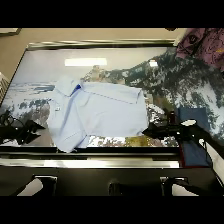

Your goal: Fold the clothes and pants, and hang the long-sleeved shirts on hangers.

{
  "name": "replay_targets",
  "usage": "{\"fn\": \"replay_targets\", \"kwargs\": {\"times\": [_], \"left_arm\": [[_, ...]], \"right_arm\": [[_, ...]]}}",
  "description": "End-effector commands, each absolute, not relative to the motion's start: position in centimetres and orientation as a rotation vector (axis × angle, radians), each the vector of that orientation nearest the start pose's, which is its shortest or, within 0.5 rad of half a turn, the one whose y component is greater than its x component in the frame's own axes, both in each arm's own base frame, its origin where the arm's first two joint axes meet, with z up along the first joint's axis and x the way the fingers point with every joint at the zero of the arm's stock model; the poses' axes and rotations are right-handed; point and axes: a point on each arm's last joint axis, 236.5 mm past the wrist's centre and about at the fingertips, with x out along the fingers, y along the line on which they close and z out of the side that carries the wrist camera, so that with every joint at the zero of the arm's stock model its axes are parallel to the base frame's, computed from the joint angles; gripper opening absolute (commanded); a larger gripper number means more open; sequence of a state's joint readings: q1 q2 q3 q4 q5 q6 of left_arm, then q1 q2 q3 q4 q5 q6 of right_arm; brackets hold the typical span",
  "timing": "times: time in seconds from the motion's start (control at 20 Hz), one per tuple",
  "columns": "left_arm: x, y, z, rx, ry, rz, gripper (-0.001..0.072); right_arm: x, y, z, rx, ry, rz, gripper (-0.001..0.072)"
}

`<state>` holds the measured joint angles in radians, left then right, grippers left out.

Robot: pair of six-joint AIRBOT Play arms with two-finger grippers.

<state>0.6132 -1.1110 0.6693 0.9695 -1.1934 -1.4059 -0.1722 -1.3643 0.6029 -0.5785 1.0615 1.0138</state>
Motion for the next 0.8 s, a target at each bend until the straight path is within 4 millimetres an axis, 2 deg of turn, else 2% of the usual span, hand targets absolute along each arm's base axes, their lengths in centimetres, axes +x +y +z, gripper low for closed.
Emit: {"fn": "replay_targets", "kwargs": {"times": [0.0, 0.2, 0.45, 0.75], "left_arm": [[25.5, 1.6, -7.8, -1.002, 1.299, 0.054, 0.0535], [24.1, 0.1, -8.6, -1.048, 1.342, 0.04, 0.0535], [23.5, -2.1, -9.1, -1.099, 1.377, 0.019, 0.0535], [24.6, -2.2, -9.9, -1.05, 1.348, 0.055, 0.0534]], "right_arm": [[29.8, 12.6, -7.5, 0.792, 1.333, 0.472, 0.0032], [30.8, 12.1, -6.1, 0.762, 1.26, 0.459, 0.0032], [31.0, 12.0, -5.7, 0.785, 1.252, 0.437, 0.0032], [30.7, 12.3, -5.6, 0.831, 1.277, 0.419, 0.0032]]}}
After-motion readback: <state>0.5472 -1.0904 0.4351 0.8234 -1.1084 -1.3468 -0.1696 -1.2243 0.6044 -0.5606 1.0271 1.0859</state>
